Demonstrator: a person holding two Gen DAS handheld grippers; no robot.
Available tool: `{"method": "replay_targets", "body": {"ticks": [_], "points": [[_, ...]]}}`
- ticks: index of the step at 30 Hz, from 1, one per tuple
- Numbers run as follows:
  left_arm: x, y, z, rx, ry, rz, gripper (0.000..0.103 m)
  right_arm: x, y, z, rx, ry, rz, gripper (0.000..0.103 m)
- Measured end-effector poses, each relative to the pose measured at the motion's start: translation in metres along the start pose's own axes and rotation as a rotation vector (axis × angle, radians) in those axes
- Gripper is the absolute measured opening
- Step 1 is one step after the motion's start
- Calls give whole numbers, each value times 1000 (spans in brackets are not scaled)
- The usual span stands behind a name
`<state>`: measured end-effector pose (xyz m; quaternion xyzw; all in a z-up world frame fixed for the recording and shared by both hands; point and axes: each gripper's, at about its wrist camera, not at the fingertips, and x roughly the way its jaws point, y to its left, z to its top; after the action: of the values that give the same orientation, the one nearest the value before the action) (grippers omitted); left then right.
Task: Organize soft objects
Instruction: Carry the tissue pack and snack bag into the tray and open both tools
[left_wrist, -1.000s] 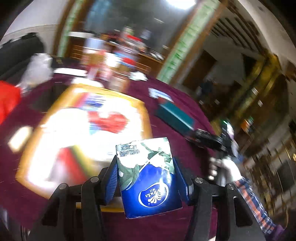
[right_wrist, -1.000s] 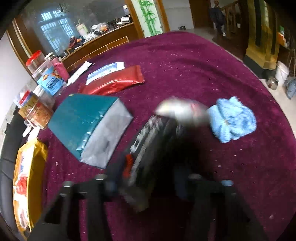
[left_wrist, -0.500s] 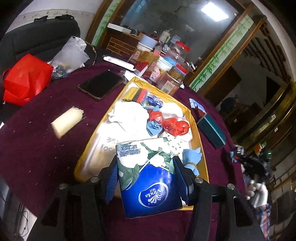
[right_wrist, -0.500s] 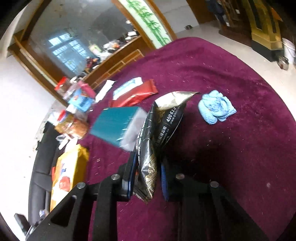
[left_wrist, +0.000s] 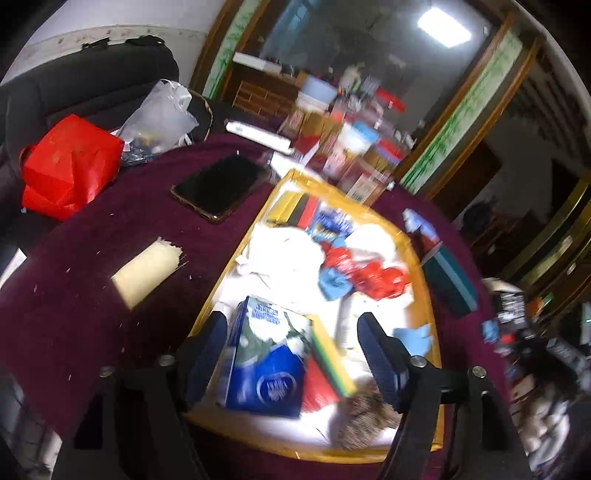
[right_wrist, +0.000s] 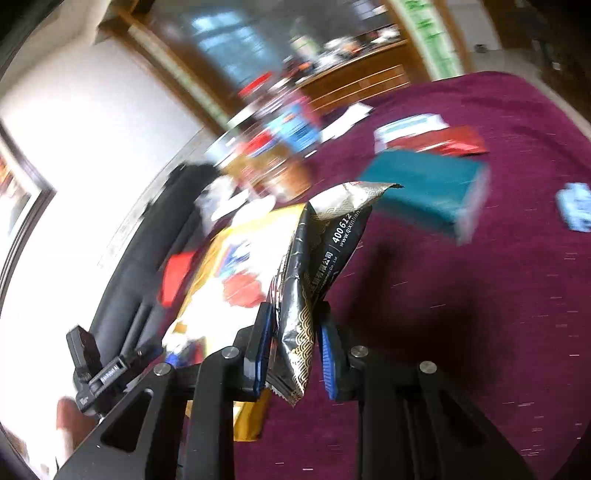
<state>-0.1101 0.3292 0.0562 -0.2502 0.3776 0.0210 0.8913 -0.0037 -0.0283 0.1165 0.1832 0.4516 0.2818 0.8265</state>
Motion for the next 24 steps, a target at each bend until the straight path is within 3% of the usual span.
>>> {"method": "replay_targets", "body": {"ticks": [4, 8, 15, 20, 24], "points": [[-38, 9, -7, -61, -80, -65, 86, 41, 48, -11, -87, 99, 55, 23], [-67, 21, -17, -85, -159, -55, 89, 81, 91, -24, -176, 185, 79, 23], [-74, 44, -25, -95, -159, -26, 89, 134, 127, -47, -243, 313, 85, 23], [-70, 55, -29, -107, -144, -29, 89, 163, 133, -49, -271, 334, 10, 24], [-66, 55, -32, -100, -132, -23, 90, 161, 130, -46, -297, 305, -68, 30]]}}
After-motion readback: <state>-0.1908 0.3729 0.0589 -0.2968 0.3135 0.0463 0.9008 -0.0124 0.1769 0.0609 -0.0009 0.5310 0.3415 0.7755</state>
